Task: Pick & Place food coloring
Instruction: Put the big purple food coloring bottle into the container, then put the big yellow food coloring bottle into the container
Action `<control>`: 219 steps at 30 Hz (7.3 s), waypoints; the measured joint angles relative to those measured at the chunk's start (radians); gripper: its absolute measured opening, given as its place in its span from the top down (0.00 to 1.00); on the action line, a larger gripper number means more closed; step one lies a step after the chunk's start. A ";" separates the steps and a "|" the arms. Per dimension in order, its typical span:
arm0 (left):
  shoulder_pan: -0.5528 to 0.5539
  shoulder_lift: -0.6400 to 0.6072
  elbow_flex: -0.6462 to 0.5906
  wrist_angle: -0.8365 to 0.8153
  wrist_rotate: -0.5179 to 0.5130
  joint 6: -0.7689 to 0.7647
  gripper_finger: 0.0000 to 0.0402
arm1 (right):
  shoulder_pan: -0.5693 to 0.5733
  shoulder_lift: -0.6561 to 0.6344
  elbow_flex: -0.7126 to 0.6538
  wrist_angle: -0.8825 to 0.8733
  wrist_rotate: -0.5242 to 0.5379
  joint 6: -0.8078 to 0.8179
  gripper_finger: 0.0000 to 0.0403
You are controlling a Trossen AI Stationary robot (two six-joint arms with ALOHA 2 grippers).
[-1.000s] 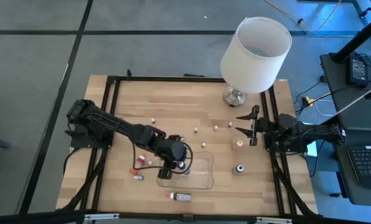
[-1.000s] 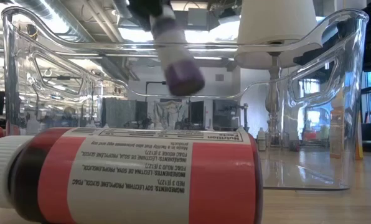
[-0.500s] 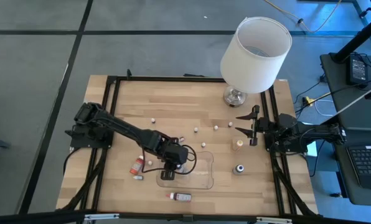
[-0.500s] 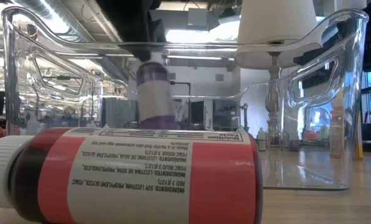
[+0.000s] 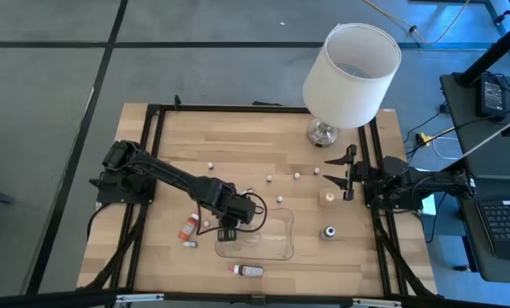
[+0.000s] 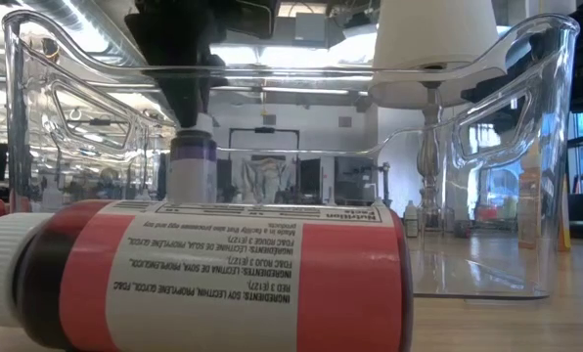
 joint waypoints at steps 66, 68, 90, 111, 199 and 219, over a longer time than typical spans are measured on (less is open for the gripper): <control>-0.044 -0.306 -0.029 -0.401 -0.290 -0.557 0.47 | 0.000 0.000 0.000 0.004 -0.001 0.177 0.45; -0.040 -0.306 -0.058 -0.400 -0.284 -0.511 0.47 | 0.000 0.000 0.000 0.005 -0.001 0.158 0.45; -0.001 -0.851 -0.704 0.434 -0.412 -0.179 0.47 | 0.000 0.000 0.000 0.044 0.000 0.134 0.45; -0.049 -1.063 -1.116 1.178 -0.370 0.029 0.47 | 0.075 0.273 0.263 0.020 -0.103 0.069 0.48; -0.049 -1.061 -1.249 1.377 -0.472 0.161 0.47 | 0.304 1.476 1.054 -1.262 -0.001 1.127 0.47; -0.049 -1.061 -1.249 1.369 -0.472 0.177 0.47 | 0.301 1.473 0.989 -1.220 -0.002 1.123 0.63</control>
